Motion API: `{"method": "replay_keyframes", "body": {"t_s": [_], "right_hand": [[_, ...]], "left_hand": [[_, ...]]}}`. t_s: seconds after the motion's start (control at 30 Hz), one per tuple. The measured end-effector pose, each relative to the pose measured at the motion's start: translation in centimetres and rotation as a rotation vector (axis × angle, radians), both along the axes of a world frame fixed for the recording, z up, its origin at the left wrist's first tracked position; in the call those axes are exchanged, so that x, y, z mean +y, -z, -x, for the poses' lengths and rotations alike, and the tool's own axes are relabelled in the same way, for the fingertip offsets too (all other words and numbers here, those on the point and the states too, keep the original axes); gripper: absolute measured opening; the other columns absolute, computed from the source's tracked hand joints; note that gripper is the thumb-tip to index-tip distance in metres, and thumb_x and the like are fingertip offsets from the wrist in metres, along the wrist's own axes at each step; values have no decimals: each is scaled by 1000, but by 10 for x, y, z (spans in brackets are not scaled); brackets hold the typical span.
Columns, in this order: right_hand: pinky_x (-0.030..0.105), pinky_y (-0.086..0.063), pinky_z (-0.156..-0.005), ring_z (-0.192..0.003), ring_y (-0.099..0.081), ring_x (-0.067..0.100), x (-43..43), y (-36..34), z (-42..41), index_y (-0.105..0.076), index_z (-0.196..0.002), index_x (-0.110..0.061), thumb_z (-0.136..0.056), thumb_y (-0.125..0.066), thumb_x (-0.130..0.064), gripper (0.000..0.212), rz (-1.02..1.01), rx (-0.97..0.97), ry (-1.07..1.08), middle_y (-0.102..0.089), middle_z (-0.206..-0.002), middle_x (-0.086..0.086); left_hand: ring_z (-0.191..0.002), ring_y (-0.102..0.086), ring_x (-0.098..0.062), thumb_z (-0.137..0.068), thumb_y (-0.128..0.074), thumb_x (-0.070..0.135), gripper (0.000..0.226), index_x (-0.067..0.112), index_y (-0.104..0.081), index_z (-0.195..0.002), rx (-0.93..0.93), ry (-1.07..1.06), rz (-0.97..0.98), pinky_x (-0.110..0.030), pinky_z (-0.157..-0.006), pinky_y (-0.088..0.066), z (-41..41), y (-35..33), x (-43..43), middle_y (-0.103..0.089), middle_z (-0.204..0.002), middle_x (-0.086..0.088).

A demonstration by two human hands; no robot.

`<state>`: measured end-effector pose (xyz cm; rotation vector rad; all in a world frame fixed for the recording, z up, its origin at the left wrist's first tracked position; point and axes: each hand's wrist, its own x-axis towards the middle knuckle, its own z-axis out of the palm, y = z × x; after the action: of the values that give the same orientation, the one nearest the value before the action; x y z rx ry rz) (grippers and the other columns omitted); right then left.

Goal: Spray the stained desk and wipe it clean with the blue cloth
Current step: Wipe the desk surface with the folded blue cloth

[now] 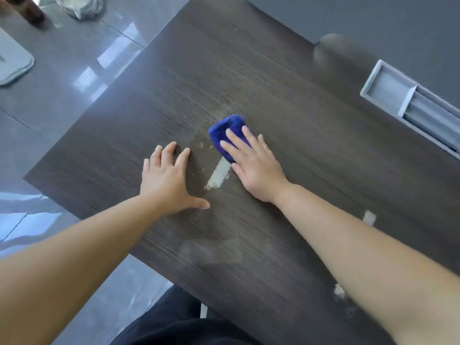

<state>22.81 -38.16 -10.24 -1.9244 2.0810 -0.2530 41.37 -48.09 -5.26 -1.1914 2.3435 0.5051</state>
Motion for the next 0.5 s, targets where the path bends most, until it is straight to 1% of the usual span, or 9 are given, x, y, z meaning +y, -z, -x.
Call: {"method": "replay_keyframes", "body": {"t_s": [0.07,0.1,0.17,0.23,0.3,0.33,0.37,0.43,0.5], "right_hand": [[49,-6,-112,-142,-15,25,13,-6,30,-40,-142,-20,-94,-30,-31,50,-28,-3,-188,-30,-152,1],[51,-5,-113,-143,-13,24,10,-6,47,-38,-143,-21,-94,-28,-33,51,-42,21,-156,-27,-153,-1],[57,-6,-114,-145,-8,25,-9,-7,71,-28,-147,-23,-96,-30,-29,51,-83,42,152,-18,-157,-2],[56,-9,-114,-145,-4,26,-37,-6,66,-20,-149,-22,-98,-34,-24,53,-78,74,519,-11,-158,-2],[53,-9,-114,-145,-2,27,-58,-4,31,-18,-150,-22,-98,-36,-25,55,-67,92,683,-8,-159,-3],[53,-10,-113,-145,-3,29,-59,-3,10,-18,-150,-21,-97,-36,-26,56,-60,89,664,-9,-159,-2],[53,-11,-112,-145,-5,30,-53,0,-11,-21,-149,-20,-96,-36,-27,55,-39,80,576,-12,-158,-1],[54,-12,-112,-144,-12,33,-23,1,-42,-30,-147,-18,-94,-34,-30,54,-17,48,276,-21,-156,2],[51,-9,-113,-144,-12,27,2,-4,-34,-35,-144,-20,-93,-29,-34,54,-52,27,-28,-24,-155,-1]], "left_hand": [[-144,6,-33,-46,-73,75,138,25,1,-151,-10,63,-1,-46,-118,-4,-5,2,-1,6,-158,-8],[-144,7,-33,-45,-74,75,140,25,3,-151,-20,86,2,-46,-118,-3,-8,2,-2,8,-158,-8],[-145,8,-33,-45,-74,74,141,25,6,-150,-42,109,10,-47,-118,-2,-7,3,-2,10,-158,-7],[-144,9,-34,-46,-76,73,142,24,7,-150,-61,114,14,-49,-117,-3,-5,3,-2,11,-158,-7],[-144,10,-34,-46,-77,71,142,23,7,-150,-71,113,11,-51,-117,-4,-4,3,-2,12,-157,-8],[-144,11,-34,-46,-77,71,142,23,8,-150,-73,113,9,-52,-117,-3,-4,3,-2,12,-157,-8],[-144,11,-33,-46,-77,71,142,23,7,-150,-70,109,11,-52,-116,-3,-4,4,-2,12,-157,-8],[-144,11,-33,-46,-76,72,141,23,7,-150,-54,117,17,-52,-116,-4,-6,6,-3,12,-158,-7],[-144,11,-33,-47,-74,74,140,24,7,-150,-28,127,15,-52,-116,-3,-9,8,-2,12,-158,-7]]}}
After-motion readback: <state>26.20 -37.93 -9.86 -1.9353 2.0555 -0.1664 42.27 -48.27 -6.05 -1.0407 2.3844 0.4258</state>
